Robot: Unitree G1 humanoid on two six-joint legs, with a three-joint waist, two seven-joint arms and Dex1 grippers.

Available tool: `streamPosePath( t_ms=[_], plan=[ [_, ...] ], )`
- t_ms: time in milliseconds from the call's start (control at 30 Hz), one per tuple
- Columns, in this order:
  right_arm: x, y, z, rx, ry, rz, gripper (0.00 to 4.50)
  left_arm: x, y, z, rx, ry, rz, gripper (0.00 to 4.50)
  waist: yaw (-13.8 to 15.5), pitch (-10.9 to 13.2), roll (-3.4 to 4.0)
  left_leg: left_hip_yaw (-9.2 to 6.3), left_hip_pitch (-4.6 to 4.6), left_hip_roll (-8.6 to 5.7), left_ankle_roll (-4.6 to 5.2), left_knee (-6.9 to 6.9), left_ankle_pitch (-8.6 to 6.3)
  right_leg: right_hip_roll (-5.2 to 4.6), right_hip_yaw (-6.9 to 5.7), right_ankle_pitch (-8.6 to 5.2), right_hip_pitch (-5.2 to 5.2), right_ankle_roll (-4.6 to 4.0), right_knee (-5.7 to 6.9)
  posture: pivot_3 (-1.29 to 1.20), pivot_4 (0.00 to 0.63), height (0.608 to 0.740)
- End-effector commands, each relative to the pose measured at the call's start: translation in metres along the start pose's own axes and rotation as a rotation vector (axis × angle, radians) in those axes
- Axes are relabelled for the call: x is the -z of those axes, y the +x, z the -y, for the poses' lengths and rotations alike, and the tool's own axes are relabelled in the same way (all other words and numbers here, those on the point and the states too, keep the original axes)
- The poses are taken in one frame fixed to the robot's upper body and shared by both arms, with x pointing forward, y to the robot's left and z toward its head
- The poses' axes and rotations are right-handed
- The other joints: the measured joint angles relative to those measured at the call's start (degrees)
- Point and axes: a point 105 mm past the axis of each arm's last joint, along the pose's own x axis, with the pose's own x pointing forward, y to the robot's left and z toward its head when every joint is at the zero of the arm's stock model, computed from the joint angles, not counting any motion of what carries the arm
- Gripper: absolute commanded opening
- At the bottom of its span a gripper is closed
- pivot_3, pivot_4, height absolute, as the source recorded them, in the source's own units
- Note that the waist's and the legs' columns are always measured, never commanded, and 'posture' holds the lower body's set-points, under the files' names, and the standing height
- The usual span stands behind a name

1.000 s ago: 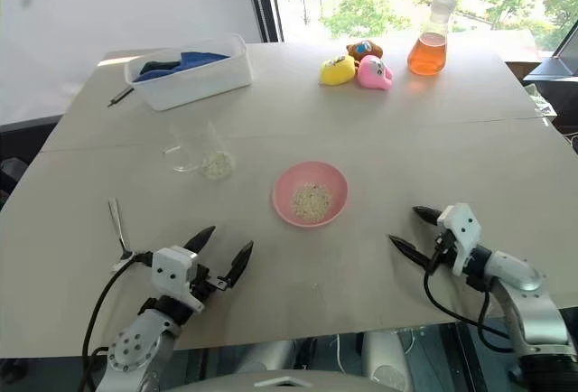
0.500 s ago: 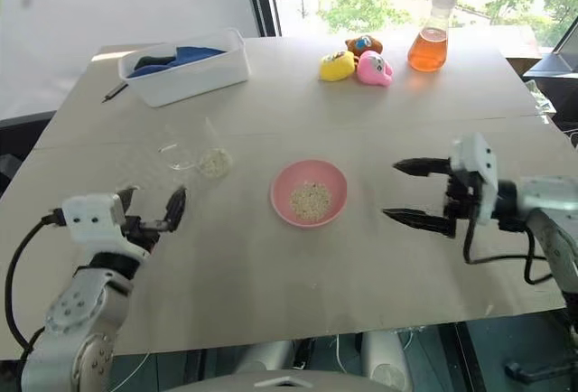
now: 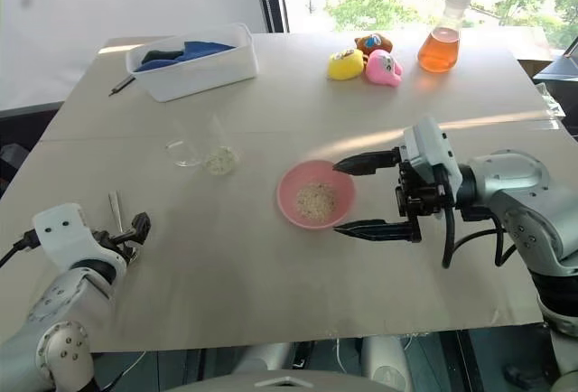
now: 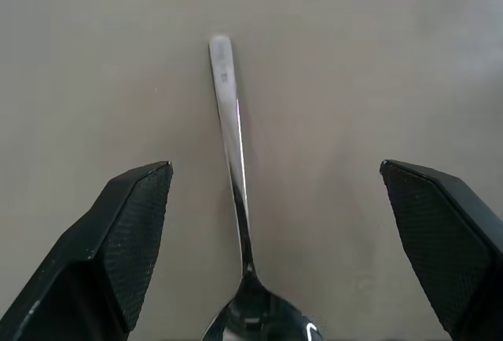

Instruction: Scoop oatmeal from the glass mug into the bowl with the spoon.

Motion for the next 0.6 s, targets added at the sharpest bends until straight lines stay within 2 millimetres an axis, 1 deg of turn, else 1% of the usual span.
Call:
streamPosePath(
  t_ms=[33,100,200,367,467,533,567,600],
  plan=[
    [-0.010,0.001,-0.005,-0.014,-0.043,0.020,4.45,-0.001,-0.002,-0.007,-0.043,-0.006,-0.004,4.48,-0.07,0.00,0.00,0.02,0.01,0.00,0.00,0.00,0.00,0.00,0.03,0.00,0.00,0.00,0.00,0.00,0.150,0.740],
    [-0.010,0.001,-0.005,-0.010,-0.043,0.022,4.45,0.003,-0.001,-0.007,-0.039,-0.005,-0.027,4.48,-0.12,0.00,0.00,0.03,0.01,0.00,0.00,0.01,0.00,0.00,0.04,0.01,0.00,0.00,0.01,0.00,0.150,0.740],
    [-0.010,0.002,-0.006,-0.012,-0.044,0.025,4.45,0.014,0.002,-0.007,-0.021,0.004,-0.091,4.48,-0.15,0.00,0.00,0.04,0.02,0.01,0.00,0.01,0.00,0.02,0.04,0.01,-0.01,-0.01,0.03,0.00,0.150,0.740],
    [-0.012,0.003,-0.009,-0.019,-0.036,0.036,4.45,0.027,0.007,-0.015,-0.053,0.040,-0.201,4.48,-0.14,-0.03,0.03,0.05,0.04,0.01,0.00,0.01,0.01,0.01,0.06,0.01,-0.02,-0.01,0.06,0.00,0.150,0.740],
    [-0.011,0.004,-0.010,-0.018,-0.029,0.035,4.45,0.029,0.010,-0.014,-0.039,0.053,-0.221,4.48,-0.14,-0.09,0.14,0.05,0.12,0.01,-0.02,0.01,0.02,0.02,0.07,0.02,0.01,-0.03,0.13,0.00,0.150,0.740],
    [-0.007,0.005,-0.011,-0.017,-0.025,0.025,4.50,0.029,0.012,-0.014,-0.036,0.067,-0.223,3.94,-0.14,-0.09,0.14,0.08,0.18,0.01,-0.07,0.00,0.01,0.01,0.11,0.02,0.02,-0.03,0.21,0.00,0.150,0.740],
    [-0.006,0.005,-0.012,-0.016,-0.024,0.022,4.50,0.030,0.012,-0.015,-0.039,0.063,-0.228,3.71,-0.15,-0.09,0.14,0.08,0.20,0.01,-0.29,0.01,-0.08,0.01,0.11,0.03,0.03,-0.04,0.24,0.00,0.150,0.740],
    [-0.006,0.005,-0.012,-0.015,-0.023,0.022,4.50,0.032,0.012,-0.016,-0.044,0.059,-0.236,3.25,-0.25,-0.09,0.14,0.09,0.23,0.01,-0.33,0.01,-0.07,0.02,0.12,0.03,0.03,-0.05,0.29,0.00,0.150,0.740]
  ],
)
